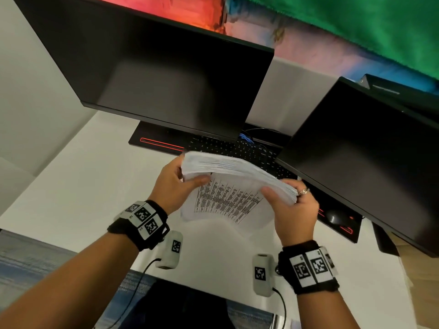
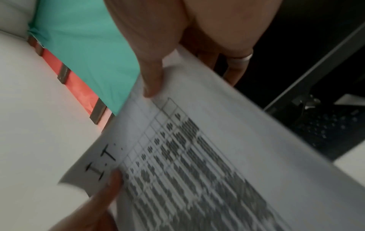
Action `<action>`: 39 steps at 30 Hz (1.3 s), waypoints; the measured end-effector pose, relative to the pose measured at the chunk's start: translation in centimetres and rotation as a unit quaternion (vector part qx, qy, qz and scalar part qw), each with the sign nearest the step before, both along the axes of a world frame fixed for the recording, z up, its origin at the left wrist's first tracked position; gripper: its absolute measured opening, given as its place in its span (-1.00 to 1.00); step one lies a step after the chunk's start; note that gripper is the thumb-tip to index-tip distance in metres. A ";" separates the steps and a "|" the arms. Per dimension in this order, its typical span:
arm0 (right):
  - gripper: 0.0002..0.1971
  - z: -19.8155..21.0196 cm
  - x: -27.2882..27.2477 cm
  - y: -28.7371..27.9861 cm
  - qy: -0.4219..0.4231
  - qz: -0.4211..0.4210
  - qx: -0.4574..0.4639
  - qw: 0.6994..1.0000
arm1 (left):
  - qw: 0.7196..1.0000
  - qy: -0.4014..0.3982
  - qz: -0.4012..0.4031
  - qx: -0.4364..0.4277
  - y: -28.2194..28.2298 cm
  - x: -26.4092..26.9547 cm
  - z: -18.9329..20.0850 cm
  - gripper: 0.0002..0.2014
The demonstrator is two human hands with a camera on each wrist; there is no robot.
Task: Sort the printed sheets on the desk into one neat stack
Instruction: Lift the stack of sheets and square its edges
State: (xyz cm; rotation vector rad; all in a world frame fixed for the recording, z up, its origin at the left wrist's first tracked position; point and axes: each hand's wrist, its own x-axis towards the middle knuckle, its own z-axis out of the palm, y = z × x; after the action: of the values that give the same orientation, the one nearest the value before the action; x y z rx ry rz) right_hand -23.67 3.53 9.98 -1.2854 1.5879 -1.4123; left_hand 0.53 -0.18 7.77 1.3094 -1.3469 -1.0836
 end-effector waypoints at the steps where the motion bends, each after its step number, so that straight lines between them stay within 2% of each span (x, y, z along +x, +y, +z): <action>1: -0.73 0.2 -0.6 -0.3 0.030 0.016 0.001 0.999 | 1.000 -0.025 0.007 -0.011 0.0 -0.2 0.1 -0.65; 4: -0.79 1.9 -2.1 -1.2 0.101 0.031 0.034 0.994 | 0.995 -0.067 0.007 -0.068 -0.6 -0.8 1.5 -0.79; 6: -0.79 3.5 -2.2 -1.7 0.223 0.054 0.057 0.972 | 0.987 -0.110 -0.023 -0.117 -1.2 -0.9 3.1 -0.88; 7: -0.71 4.3 -1.7 -1.9 0.272 0.076 0.060 0.958 | 0.979 -0.138 -0.043 -0.143 -1.3 -0.8 4.1 -0.89; 9: -0.52 5.4 0.0 -2.7 0.286 0.125 0.050 0.949 | 0.954 -0.214 -0.077 -0.198 -1.6 -1.0 6.1 -0.84; 10: -0.52 5.7 0.9 -3.0 0.281 0.142 0.039 0.948 | 0.940 -0.246 -0.093 -0.216 -1.7 -1.2 6.9 -0.87; 12: -0.70 5.9 2.2 -3.6 0.288 0.157 0.002 0.945 | 0.924 -0.277 -0.113 -0.236 -1.6 -1.4 8.1 -0.88; 15: -0.84 5.3 1.6 -3.7 0.259 0.168 -0.002 0.951 | 0.935 -0.284 -0.132 -0.167 -1.8 0.3 7.8 -0.77; 18: -0.75 4.5 -0.5 -3.2 0.191 0.165 0.027 0.967 | 0.919 -0.370 -0.135 -0.012 -1.7 4.6 5.0 -0.77; 19: -0.71 4.1 -1.2 -3.1 0.154 0.154 0.033 0.975 | 0.928 -0.353 -0.115 0.029 -1.5 6.0 4.0 -0.77; 21: -0.71 3.2 -2.0 -2.9 0.073 0.143 0.052 0.986 | 0.966 -0.248 -0.022 0.071 -1.2 7.3 1.7 -0.74; 23: -0.73 2.0 -2.1 -2.8 0.030 0.132 0.071 0.988 | 0.993 -0.046 0.035 0.099 -0.9 7.2 0.1 -0.62; 24: -0.74 1.5 -2.0 -2.8 0.011 0.123 0.082 0.989 | 0.990 0.074 0.022 0.120 -0.8 6.7 -0.8 -0.52; 25: -0.73 0.9 -1.8 -2.8 -0.014 0.116 0.093 0.989 | 0.976 0.158 -0.002 0.152 -0.7 6.1 -1.7 -0.48; 26: -0.72 0.5 -1.6 -2.8 -0.041 0.107 0.103 0.988 | 0.968 0.176 -0.020 0.175 -0.6 5.4 -2.0 -0.53; 28: -0.73 -0.1 -1.5 -3.2 -0.070 0.082 0.112 0.988 | 0.982 0.085 -0.007 0.166 -0.7 4.2 -1.9 -0.76; 30: -0.78 -0.3 -1.6 -3.3 -0.059 0.037 0.104 0.992 | 0.994 0.013 0.049 0.101 -0.6 2.8 -1.6 -0.87; 33: -0.77 -1.3 -1.1 -2.0 -0.040 -0.039 0.050 0.997 | 0.989 -0.044 0.129 -0.053 1.0 0.3 -1.1 -0.82; 35: -0.69 -2.7 -0.1 -0.3 -0.001 -0.056 0.037 0.998 | 0.982 -0.109 0.126 -0.093 2.0 -0.3 -3.2 -0.76; 37: -0.67 -4.8 0.6 1.2 0.038 -0.052 0.069 0.996 | 0.981 -0.170 0.083 -0.044 2.7 -0.1 -5.7 -0.75; 39: -0.67 -6.7 0.8 2.0 -0.024 -0.052 0.130 0.990 | 0.989 -0.133 0.055 0.041 3.1 0.6 -6.9 -0.56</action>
State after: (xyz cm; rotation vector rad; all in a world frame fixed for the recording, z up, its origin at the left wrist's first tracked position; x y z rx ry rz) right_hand -22.91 5.52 3.29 -1.0227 1.7621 -1.2378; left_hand 1.10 2.89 0.85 1.6148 -1.4154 -0.9217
